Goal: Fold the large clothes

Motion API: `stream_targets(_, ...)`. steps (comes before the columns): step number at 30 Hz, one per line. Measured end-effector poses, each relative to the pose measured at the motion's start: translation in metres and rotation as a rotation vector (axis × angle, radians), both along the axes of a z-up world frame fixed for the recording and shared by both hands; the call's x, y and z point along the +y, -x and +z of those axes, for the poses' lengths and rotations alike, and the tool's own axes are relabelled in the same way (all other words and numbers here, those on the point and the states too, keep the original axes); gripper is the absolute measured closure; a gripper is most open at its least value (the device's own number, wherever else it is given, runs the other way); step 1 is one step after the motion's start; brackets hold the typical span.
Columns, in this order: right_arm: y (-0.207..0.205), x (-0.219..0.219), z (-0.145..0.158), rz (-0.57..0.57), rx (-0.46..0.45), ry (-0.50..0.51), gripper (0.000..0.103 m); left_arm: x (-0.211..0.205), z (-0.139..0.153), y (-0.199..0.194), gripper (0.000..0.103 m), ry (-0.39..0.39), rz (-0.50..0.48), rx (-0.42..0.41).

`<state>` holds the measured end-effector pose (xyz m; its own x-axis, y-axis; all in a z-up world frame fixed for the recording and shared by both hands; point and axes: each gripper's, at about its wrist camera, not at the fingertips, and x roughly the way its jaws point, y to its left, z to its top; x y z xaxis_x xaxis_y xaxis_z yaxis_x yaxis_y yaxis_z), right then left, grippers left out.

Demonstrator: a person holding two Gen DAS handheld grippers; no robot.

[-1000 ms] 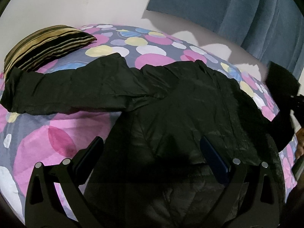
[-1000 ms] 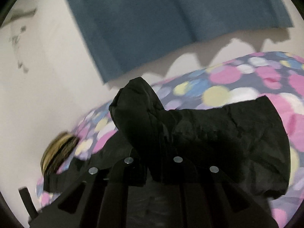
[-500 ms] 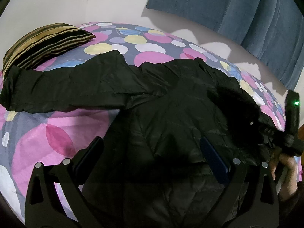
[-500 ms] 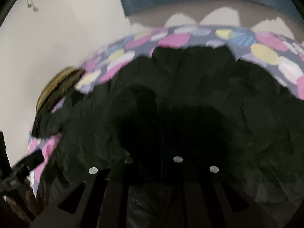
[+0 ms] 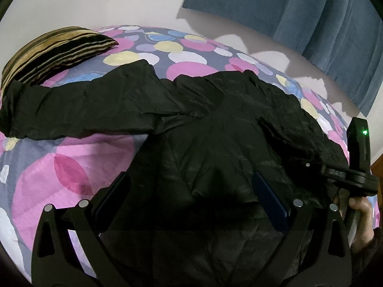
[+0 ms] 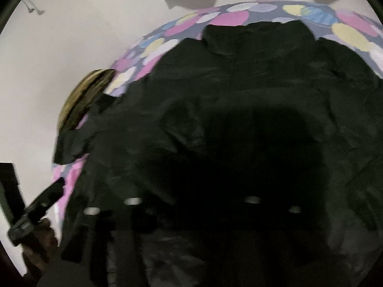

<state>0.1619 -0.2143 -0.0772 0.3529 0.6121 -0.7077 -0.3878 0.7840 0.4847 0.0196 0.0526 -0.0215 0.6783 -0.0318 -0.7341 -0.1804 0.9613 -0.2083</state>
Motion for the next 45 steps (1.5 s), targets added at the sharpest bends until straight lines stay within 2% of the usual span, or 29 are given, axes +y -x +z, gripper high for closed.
stream_targets(1,0.003,0.004,0.002,0.026,0.0,-0.024,0.023,0.0,0.0,0.0,0.002,-0.001,-0.001,0.001)
stream_targets(5,0.012,0.016,0.008,0.068,-0.026,0.02,0.022,0.0,-0.001,0.0,0.002,0.0,0.001,0.005)
stream_targets(10,0.022,-0.015,0.028,0.018,-0.037,-0.07,0.022,0.001,-0.002,0.0,0.002,0.014,0.002,0.008)
stream_targets(12,0.024,-0.04,0.037,-0.042,-0.057,-0.086,0.022,0.001,-0.002,0.0,0.002,0.011,0.002,0.006)
stream_targets(18,0.026,-0.165,0.051,-0.344,-0.099,-0.089,0.022,-0.002,-0.002,0.0,0.002,0.008,-0.005,0.006)
stream_targets(20,0.029,-0.22,0.044,-0.49,-0.088,-0.076,0.023,-0.002,-0.001,-0.001,0.002,0.005,-0.007,0.005)
stream_targets(22,0.03,-0.256,0.034,-0.584,-0.061,-0.065,0.024,-0.002,-0.001,-0.001,0.002,0.006,-0.007,0.004)
stream_targets(24,0.03,-0.282,0.015,-0.625,-0.001,-0.081,0.029,-0.002,-0.002,-0.002,0.002,0.005,-0.008,0.006)
stream_targets(25,0.03,-0.287,0.007,-0.626,0.023,-0.089,0.033,-0.003,-0.002,-0.002,0.002,0.003,-0.008,0.009)
stream_targets(27,0.025,-0.293,-0.014,-0.598,0.093,-0.101,0.049,-0.004,-0.003,-0.001,0.002,0.001,-0.01,0.011)
stream_targets(28,0.021,-0.29,-0.022,-0.577,0.122,-0.095,0.062,-0.004,-0.004,-0.002,0.002,-0.001,-0.012,0.014)
stream_targets(29,0.018,-0.288,-0.03,-0.56,0.148,-0.095,0.067,-0.005,-0.005,-0.002,0.002,-0.001,-0.013,0.016)
stream_targets(30,0.016,-0.287,-0.039,-0.554,0.169,-0.093,0.067,-0.005,-0.005,-0.002,0.002,0.003,-0.016,0.015)
stream_targets(33,0.014,-0.288,-0.045,-0.558,0.157,-0.106,0.07,-0.004,-0.007,-0.002,0.002,0.01,-0.018,0.021)
stream_targets(36,0.016,-0.286,-0.037,-0.548,0.144,-0.087,0.07,-0.003,-0.006,-0.001,0.002,0.005,-0.02,0.013)
stream_targets(39,0.019,-0.292,-0.03,-0.552,0.14,-0.116,0.067,-0.001,-0.005,0.0,0.002,0.003,-0.022,0.005)
stream_targets(40,0.017,-0.295,-0.026,-0.554,0.131,-0.134,0.062,0.0,-0.004,0.0,0.002,0.003,-0.021,0.002)
stream_targets(41,0.015,-0.297,-0.023,-0.56,0.121,-0.14,0.059,0.001,-0.003,0.001,0.002,0.004,-0.019,-0.001)
stream_targets(45,-0.006,-0.297,-0.015,-0.572,0.1,-0.144,0.059,0.006,-0.002,0.001,0.002,0.011,-0.004,-0.003)
